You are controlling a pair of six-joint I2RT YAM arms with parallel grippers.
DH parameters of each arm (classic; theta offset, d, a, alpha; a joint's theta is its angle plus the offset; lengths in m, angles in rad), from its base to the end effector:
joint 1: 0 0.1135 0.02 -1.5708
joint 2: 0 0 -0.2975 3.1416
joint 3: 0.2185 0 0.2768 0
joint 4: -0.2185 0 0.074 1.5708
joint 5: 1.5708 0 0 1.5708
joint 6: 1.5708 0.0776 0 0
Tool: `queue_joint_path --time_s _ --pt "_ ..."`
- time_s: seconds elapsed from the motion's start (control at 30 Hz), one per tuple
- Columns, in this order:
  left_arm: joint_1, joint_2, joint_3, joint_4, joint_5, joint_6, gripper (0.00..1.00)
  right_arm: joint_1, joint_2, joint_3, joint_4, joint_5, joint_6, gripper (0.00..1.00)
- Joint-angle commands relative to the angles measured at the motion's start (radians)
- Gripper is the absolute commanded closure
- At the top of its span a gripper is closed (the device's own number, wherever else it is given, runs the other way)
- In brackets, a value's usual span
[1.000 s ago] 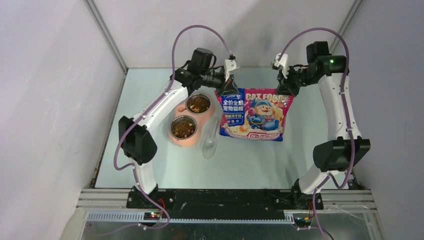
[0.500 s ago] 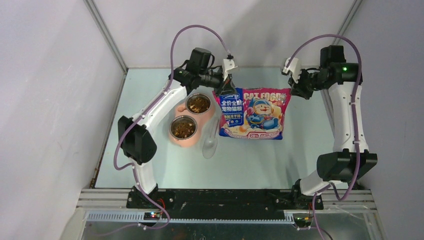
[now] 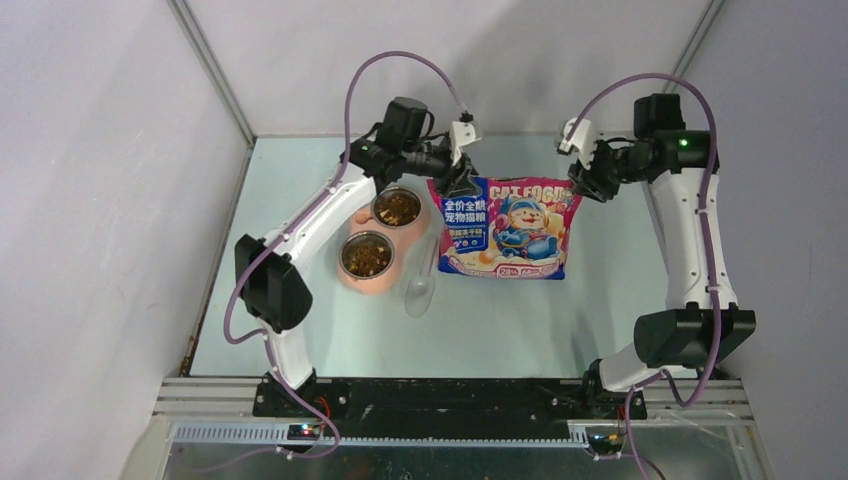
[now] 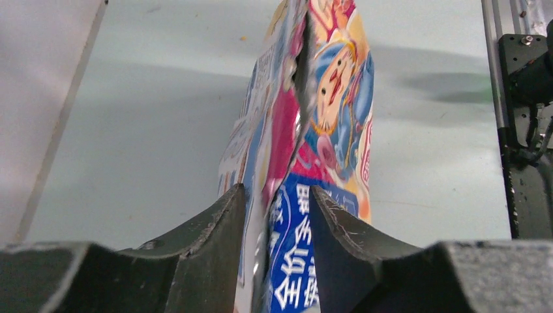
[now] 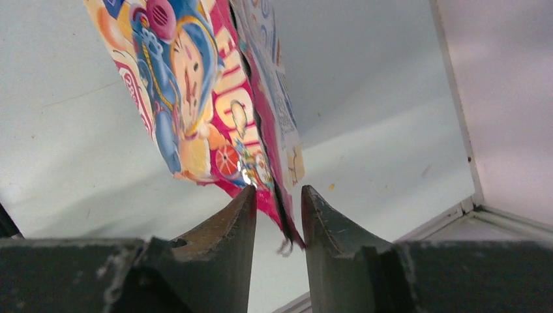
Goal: Serve the pet food
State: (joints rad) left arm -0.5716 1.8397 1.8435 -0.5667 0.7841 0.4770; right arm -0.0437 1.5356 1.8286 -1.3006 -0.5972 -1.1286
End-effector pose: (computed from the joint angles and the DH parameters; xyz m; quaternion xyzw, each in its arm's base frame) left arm 0.3724 -0.3047 0.3925 0.5648 0.6082 -0.3553 0.4299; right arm 0.3263 0.0294 0.4295 -0.5440 0.7441 0.0885 0.3776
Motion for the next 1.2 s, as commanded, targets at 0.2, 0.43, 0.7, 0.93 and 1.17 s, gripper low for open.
queue_joint_path --time_s 0.2,0.43,0.7,0.93,1.17 --pt "-0.112 0.040 0.003 0.224 -0.126 0.004 0.79 0.175 -0.011 -0.040 0.175 -0.008 0.030 0.63" --pt "-0.119 0.021 -0.016 0.231 -0.181 -0.017 0.93 0.262 0.042 -0.030 0.215 -0.025 0.063 0.66" --pt "-0.080 -0.026 -0.085 0.244 -0.126 -0.083 0.67 0.284 0.041 -0.070 0.306 -0.065 0.105 1.00" --pt "-0.044 -0.072 -0.163 0.173 -0.119 0.012 0.76 0.282 -0.011 -0.146 0.411 -0.068 0.090 1.00" --pt "-0.019 -0.098 -0.182 0.164 -0.147 0.045 0.80 0.242 -0.026 -0.139 0.377 -0.083 0.076 1.00"
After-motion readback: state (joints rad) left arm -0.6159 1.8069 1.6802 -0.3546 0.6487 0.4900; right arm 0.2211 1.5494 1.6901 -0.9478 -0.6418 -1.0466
